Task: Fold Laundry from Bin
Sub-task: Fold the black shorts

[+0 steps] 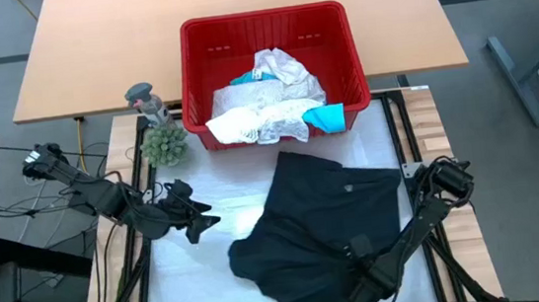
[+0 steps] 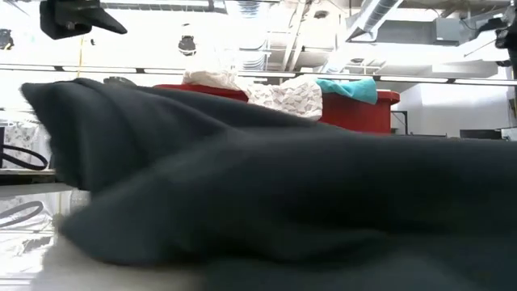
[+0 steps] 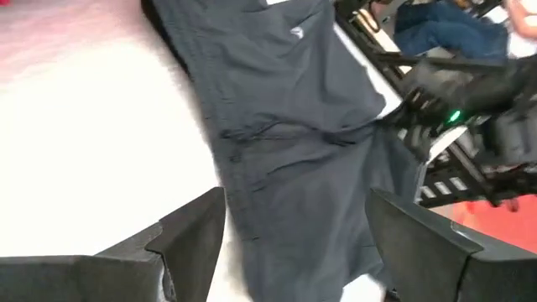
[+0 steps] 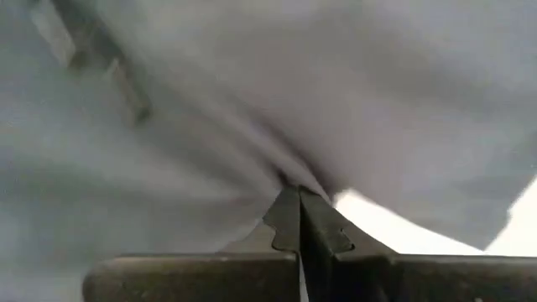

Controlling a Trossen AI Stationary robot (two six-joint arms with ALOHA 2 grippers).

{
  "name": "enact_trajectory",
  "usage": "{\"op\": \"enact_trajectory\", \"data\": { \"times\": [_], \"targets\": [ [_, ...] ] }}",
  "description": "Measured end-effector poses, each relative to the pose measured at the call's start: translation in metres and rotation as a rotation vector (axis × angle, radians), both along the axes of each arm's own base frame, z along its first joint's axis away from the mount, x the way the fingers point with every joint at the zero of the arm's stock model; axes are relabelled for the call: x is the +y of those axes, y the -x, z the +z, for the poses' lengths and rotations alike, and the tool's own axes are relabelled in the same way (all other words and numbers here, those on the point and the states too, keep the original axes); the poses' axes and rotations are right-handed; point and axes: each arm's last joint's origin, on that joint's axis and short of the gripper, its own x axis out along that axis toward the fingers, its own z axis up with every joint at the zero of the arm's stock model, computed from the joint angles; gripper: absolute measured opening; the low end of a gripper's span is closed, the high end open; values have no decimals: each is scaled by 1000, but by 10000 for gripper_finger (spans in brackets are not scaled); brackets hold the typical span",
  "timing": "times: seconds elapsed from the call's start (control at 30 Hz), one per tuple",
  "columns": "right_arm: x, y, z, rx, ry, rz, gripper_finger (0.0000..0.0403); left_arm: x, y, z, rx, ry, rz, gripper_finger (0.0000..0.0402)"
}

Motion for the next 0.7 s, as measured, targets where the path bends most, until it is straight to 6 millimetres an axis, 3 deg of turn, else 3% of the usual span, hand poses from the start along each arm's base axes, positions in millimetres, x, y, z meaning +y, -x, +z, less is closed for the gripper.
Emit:
{"op": "enact_trajectory", "data": {
  "times": [0.13,0.43,0.53,0.7],
  "targets": [
    [-11,10,17,46,52,13,39,-4,-18,-7,1,-37,-8,272],
    [-41,10,99,-383,139,44,51,-1,-29,-6,-34,-82,-26,272],
    [-63,-6,106,-400,154,58,49,3,-26,-1,-59,-90,-9,272],
    [-101,-62,98,-449,146,156,21,6,-20,5,-88,-86,4,272]
  ]
}}
